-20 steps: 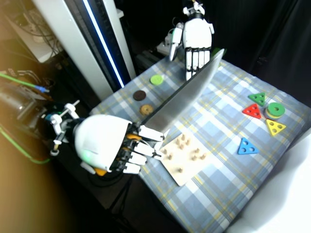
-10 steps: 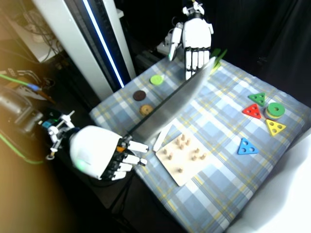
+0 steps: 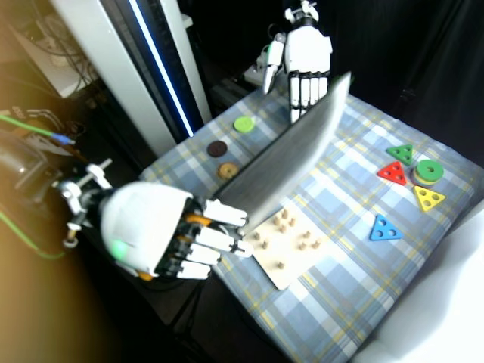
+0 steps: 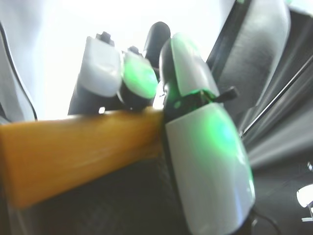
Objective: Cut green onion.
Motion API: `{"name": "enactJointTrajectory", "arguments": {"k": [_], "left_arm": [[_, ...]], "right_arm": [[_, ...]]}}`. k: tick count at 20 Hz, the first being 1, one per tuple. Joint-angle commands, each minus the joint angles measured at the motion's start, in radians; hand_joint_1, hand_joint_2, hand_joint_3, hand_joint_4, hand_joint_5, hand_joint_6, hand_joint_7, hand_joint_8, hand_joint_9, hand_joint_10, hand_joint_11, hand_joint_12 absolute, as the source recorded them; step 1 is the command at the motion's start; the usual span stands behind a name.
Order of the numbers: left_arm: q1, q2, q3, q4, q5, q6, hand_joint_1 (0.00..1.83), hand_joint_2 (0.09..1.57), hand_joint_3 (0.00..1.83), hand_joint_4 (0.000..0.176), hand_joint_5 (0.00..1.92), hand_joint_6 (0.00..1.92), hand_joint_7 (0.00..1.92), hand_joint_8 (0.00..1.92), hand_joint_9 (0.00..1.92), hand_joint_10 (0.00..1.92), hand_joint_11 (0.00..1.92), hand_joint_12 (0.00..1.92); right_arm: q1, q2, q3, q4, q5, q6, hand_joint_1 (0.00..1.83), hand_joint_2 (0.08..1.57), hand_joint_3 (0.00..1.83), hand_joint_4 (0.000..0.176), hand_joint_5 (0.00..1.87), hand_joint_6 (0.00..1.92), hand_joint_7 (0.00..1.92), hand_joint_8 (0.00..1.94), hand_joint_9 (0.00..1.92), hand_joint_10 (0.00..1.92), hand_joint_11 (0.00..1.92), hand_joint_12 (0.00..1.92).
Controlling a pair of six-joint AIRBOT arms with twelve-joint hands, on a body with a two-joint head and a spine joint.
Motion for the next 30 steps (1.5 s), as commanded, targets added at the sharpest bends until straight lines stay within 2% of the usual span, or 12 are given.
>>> {"name": "enactJointTrajectory", "arguments": {"k": [1,3,7,9,12,18,23,26,30], "left_arm": [[-0.016,-0.007,-0.002,0.011,-0.105,-0.008,0.0,1.33,0.0,0.0,0.0,0.0,0.0,0.0,0.0,0.0,0.03,0.01],[-0.018,-0.007,-0.002,0.011,-0.115,-0.019,0.0,1.34,0.0,0.0,0.0,0.0,0.0,0.0,0.0,0.0,0.01,0.01],[-0.019,0.006,-0.008,0.035,-0.163,-0.1,0.0,1.33,0.0,0.0,0.0,0.0,0.0,0.0,0.0,0.0,0.0,0.0],[-0.019,0.023,-0.027,0.035,-0.226,-0.109,0.0,1.34,0.0,0.0,0.0,0.0,0.0,0.0,0.0,0.0,0.0,0.0],[-0.019,0.055,-0.047,0.035,-0.328,-0.148,0.0,1.36,0.01,0.0,0.0,0.0,0.0,0.0,0.0,0.0,0.02,0.01],[-0.01,0.112,-0.07,0.014,-0.479,-0.15,0.0,1.37,0.01,0.0,0.0,0.0,0.0,0.0,0.0,0.0,0.0,0.0],[0.014,0.139,-0.074,-0.048,-0.619,-0.15,0.0,1.37,0.01,0.0,0.0,0.0,0.0,0.0,0.0,0.0,0.0,0.0],[0.017,0.139,-0.073,-0.065,-0.644,-0.15,0.0,1.38,0.01,0.0,0.0,0.0,0.0,0.0,0.0,0.0,0.0,0.0],[0.025,0.139,-0.073,-0.076,-0.638,-0.15,0.0,1.37,0.0,0.0,0.0,0.0,0.0,0.0,0.0,0.0,0.0,0.0]], "right_arm": [[0.013,0.014,0.008,0.016,0.14,0.004,1.5,1.2,0.0,0.176,0.93,1.92,1.14,1.94,1.34,1.92,1.44,1.92],[0.013,0.019,0.012,0.017,0.133,0.004,1.52,1.2,0.0,0.176,0.93,1.92,1.1,1.94,1.31,1.92,1.41,1.92],[0.013,0.013,0.03,0.016,0.085,0.001,1.56,1.17,0.0,0.176,0.99,1.92,1.16,1.94,1.34,1.92,1.43,1.92],[0.016,0.011,0.041,0.016,0.061,0.001,1.59,1.15,0.0,0.176,1.0,1.92,1.18,1.94,1.36,1.92,1.45,1.92],[0.034,0.004,0.058,0.016,0.02,-0.006,1.5,1.17,0.0,0.176,1.02,1.92,1.21,1.94,1.37,1.92,1.43,1.92],[0.048,-0.017,0.088,0.031,-0.025,-0.006,1.38,1.18,0.0,0.175,1.07,1.92,1.27,1.94,1.41,1.92,1.46,1.92],[0.048,-0.03,0.107,0.052,-0.072,-0.013,1.21,1.22,0.01,0.175,0.98,1.92,1.24,1.94,1.39,1.92,1.44,1.92],[0.048,-0.037,0.113,0.067,-0.088,-0.015,1.39,1.19,0.0,0.162,0.99,1.92,1.25,1.94,1.41,1.92,1.48,1.92],[0.048,-0.042,0.112,0.07,-0.099,-0.015,1.27,1.21,0.0,0.162,0.95,1.92,1.21,1.94,1.37,1.92,1.43,1.92]]}}
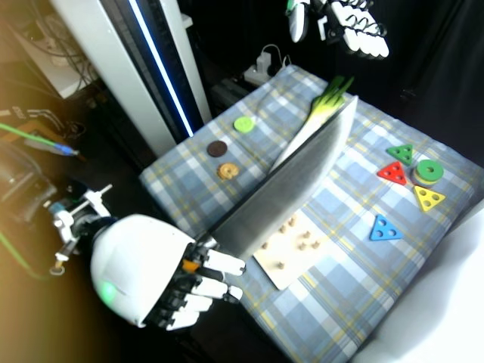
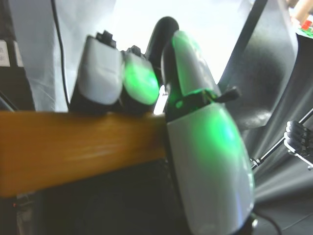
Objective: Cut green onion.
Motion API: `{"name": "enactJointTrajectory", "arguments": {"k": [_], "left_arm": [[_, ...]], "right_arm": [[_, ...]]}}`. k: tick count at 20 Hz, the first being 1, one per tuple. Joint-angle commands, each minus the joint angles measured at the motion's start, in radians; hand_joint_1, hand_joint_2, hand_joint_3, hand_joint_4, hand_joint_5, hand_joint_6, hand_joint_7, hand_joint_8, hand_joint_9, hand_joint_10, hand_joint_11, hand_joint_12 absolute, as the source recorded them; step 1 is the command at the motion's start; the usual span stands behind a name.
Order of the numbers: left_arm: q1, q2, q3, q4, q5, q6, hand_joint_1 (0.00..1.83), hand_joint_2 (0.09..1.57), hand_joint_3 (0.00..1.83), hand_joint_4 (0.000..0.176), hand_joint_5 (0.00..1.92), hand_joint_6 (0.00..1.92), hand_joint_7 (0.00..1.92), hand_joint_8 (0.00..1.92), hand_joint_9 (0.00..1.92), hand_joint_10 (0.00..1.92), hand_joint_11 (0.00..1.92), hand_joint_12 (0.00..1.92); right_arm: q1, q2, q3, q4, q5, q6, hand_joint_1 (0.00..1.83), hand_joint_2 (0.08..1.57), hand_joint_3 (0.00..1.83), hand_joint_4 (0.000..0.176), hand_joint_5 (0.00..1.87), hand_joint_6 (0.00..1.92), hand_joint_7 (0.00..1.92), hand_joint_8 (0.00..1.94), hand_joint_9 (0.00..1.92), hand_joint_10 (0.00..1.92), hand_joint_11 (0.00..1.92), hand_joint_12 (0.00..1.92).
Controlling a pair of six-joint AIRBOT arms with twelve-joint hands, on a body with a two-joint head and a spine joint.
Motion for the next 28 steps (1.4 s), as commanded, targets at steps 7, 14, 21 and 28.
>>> {"name": "enactJointTrajectory", "arguments": {"k": [7,14,21,28], "left_arm": [[-0.001,0.002,0.002,0.002,-0.121,-0.002,0.0,1.36,0.0,0.0,0.0,0.0,0.0,0.0,0.0,0.0,0.0,0.0],[-0.002,0.0,0.005,-0.003,-0.11,-0.002,0.0,1.34,0.0,0.0,0.0,0.0,0.0,0.0,0.0,0.0,0.0,0.0],[-0.002,-0.003,0.006,-0.007,-0.102,-0.003,0.0,1.34,0.0,0.0,0.0,0.0,0.0,0.0,0.0,0.0,0.0,0.0],[-0.002,-0.001,0.004,-0.008,-0.108,-0.003,0.0,1.35,0.0,0.0,0.0,0.0,0.0,0.0,0.0,0.0,0.0,0.0]], "right_arm": [[0.014,0.005,-0.016,0.01,0.154,0.003,1.35,1.22,0.0,0.13,0.98,1.92,1.17,1.94,1.33,1.92,1.41,1.92],[0.015,0.024,-0.041,0.01,0.225,0.003,1.44,1.2,0.0,0.176,1.04,1.92,1.24,1.94,1.43,1.92,1.51,1.92],[0.015,0.027,-0.062,0.011,0.249,0.003,1.42,1.19,0.0,0.176,0.98,1.92,1.19,1.94,1.37,1.92,1.44,1.92],[0.004,0.014,-0.054,0.017,0.221,0.003,1.38,1.18,0.0,0.165,1.05,1.92,1.27,1.94,1.42,1.92,1.48,1.92]]}}
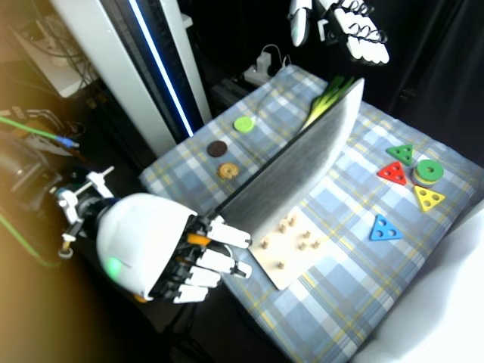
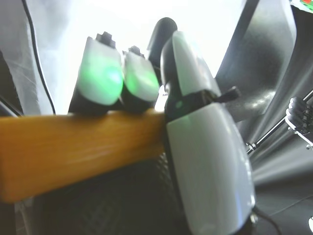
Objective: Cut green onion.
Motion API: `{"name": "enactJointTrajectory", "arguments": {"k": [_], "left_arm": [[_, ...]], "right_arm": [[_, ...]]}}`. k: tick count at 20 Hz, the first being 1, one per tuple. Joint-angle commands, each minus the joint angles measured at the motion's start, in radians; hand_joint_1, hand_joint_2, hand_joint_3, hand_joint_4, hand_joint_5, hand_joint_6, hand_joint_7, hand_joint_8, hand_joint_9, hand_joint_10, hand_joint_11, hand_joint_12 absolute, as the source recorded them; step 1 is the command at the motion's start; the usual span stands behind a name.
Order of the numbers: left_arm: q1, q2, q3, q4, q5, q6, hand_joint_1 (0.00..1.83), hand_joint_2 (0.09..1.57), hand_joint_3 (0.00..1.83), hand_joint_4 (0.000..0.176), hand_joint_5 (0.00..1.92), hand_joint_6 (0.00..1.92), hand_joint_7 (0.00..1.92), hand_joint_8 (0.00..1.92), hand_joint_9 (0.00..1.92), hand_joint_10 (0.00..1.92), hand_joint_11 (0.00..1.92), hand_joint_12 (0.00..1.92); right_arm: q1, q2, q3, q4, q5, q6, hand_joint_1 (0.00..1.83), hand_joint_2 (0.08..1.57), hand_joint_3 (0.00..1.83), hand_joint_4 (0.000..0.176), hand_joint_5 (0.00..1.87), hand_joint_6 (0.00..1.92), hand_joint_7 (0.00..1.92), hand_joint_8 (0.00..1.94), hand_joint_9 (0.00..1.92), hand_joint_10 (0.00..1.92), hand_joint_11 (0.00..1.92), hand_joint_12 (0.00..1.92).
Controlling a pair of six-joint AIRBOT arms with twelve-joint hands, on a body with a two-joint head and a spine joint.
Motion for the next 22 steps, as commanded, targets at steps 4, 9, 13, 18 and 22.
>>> {"name": "enactJointTrajectory", "arguments": {"k": [4,9,13,18,22], "left_arm": [[-0.004,0.004,-0.006,0.027,-0.14,-0.003,0.0,1.35,0.0,0.0,0.0,0.0,0.0,0.0,0.0,0.0,0.0,0.0],[-0.001,0.004,-0.007,0.027,-0.14,-0.003,0.0,1.37,0.01,0.0,0.0,0.0,0.0,0.0,0.0,0.0,0.0,0.0],[0.0,0.004,-0.006,0.027,-0.14,-0.003,0.0,1.37,0.01,0.0,0.0,0.0,0.0,0.0,0.0,0.0,0.0,0.0],[0.0,0.004,-0.007,0.028,-0.138,-0.003,0.0,1.35,0.0,0.0,0.0,0.0,0.0,0.0,0.0,0.0,0.0,0.0],[-0.001,0.003,-0.006,0.028,-0.133,-0.003,0.0,1.35,0.0,0.0,0.0,0.0,0.0,0.0,0.0,0.0,0.0,0.0]], "right_arm": [[-0.013,0.001,0.01,0.019,0.111,0.01,1.38,1.19,0.0,0.173,0.93,1.92,0.91,1.94,1.12,1.92,1.23,1.92],[-0.023,-0.002,0.022,0.019,0.079,0.01,1.39,1.2,0.0,0.175,0.79,1.92,0.93,1.94,1.11,1.92,1.27,1.92],[-0.023,-0.009,0.034,0.024,0.059,0.01,1.37,1.21,0.0,0.169,0.67,1.92,0.98,1.94,1.16,1.92,1.3,1.92],[-0.024,-0.034,0.074,0.045,-0.017,0.006,1.33,1.25,0.01,0.176,0.86,1.92,1.14,1.94,1.35,1.92,1.43,1.92],[-0.024,-0.039,0.083,0.044,-0.046,0.006,1.1,1.3,0.0,0.027,0.59,1.57,0.68,1.65,0.57,1.62,0.58,1.86]]}}
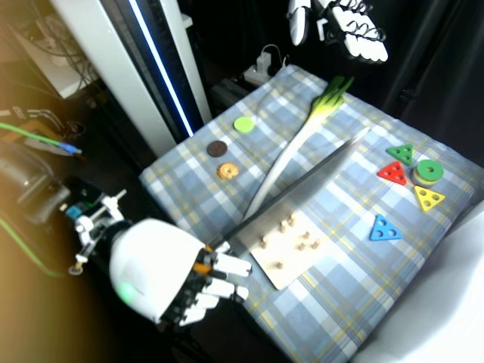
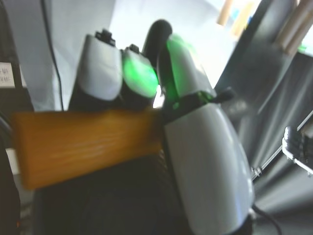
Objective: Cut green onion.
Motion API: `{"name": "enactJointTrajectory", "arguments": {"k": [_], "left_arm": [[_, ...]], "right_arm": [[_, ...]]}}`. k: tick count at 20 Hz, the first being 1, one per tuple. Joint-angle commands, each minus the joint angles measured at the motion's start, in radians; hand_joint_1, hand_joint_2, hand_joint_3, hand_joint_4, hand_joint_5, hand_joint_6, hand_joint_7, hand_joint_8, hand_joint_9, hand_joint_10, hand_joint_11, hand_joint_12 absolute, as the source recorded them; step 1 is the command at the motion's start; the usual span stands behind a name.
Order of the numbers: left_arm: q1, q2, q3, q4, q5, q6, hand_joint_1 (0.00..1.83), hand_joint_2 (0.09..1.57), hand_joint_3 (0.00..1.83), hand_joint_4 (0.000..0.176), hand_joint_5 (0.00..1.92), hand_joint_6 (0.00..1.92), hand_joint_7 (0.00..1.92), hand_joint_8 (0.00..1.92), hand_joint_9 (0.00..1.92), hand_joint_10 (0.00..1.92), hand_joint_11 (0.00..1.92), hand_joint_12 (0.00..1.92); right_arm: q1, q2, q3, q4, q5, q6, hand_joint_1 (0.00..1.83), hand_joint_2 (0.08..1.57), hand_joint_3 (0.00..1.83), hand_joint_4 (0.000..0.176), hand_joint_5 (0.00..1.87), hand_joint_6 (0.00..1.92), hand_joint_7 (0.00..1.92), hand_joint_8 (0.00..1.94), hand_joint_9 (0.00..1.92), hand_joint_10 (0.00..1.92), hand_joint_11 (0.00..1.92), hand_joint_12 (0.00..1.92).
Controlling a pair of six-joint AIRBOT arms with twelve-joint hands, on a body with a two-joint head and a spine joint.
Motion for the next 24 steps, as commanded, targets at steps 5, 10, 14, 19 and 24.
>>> {"name": "enactJointTrajectory", "arguments": {"k": [5,10,14,19,24], "left_arm": [[0.004,0.003,-0.003,0.016,-0.122,-0.003,0.0,1.36,0.0,0.0,0.0,0.0,0.0,0.0,0.0,0.0,0.0,0.0],[0.004,0.003,-0.002,0.008,-0.139,-0.003,0.0,1.39,0.01,0.0,0.0,0.0,0.0,0.0,0.0,0.0,0.0,0.0],[0.003,0.002,-0.001,0.003,-0.151,-0.003,0.0,1.38,0.01,0.0,0.0,0.0,0.0,0.0,0.0,0.0,0.0,0.0],[0.005,0.001,0.0,-0.014,-0.191,-0.004,0.0,1.37,0.0,0.0,0.0,0.0,0.0,0.0,0.0,0.0,0.0,0.0],[0.01,0.015,0.001,-0.037,-0.313,-0.009,0.0,1.33,0.0,0.0,0.0,0.0,0.0,0.0,0.03,0.01,0.12,0.06]], "right_arm": [[-0.025,0.026,-0.018,-0.002,0.172,0.063,0.94,0.95,0.0,0.174,0.0,0.0,0.03,0.0,0.01,0.0,0.0,0.02],[-0.027,0.055,-0.052,-0.03,0.242,0.071,0.95,0.89,0.0,0.176,0.0,0.0,0.0,0.0,0.0,0.0,0.0,0.0],[-0.027,0.093,-0.081,-0.043,0.301,0.071,0.99,0.94,0.0,0.176,0.0,0.0,0.0,0.0,0.0,0.0,0.0,0.0],[-0.03,0.146,-0.134,-0.065,0.424,0.07,0.85,0.97,0.01,0.176,0.0,0.0,0.0,0.0,0.0,0.0,0.07,0.04],[-0.096,0.229,-0.232,-0.09,0.588,0.048,0.84,0.95,0.0,0.176,0.0,0.0,0.0,0.0,0.0,0.0,0.0,0.0]]}}
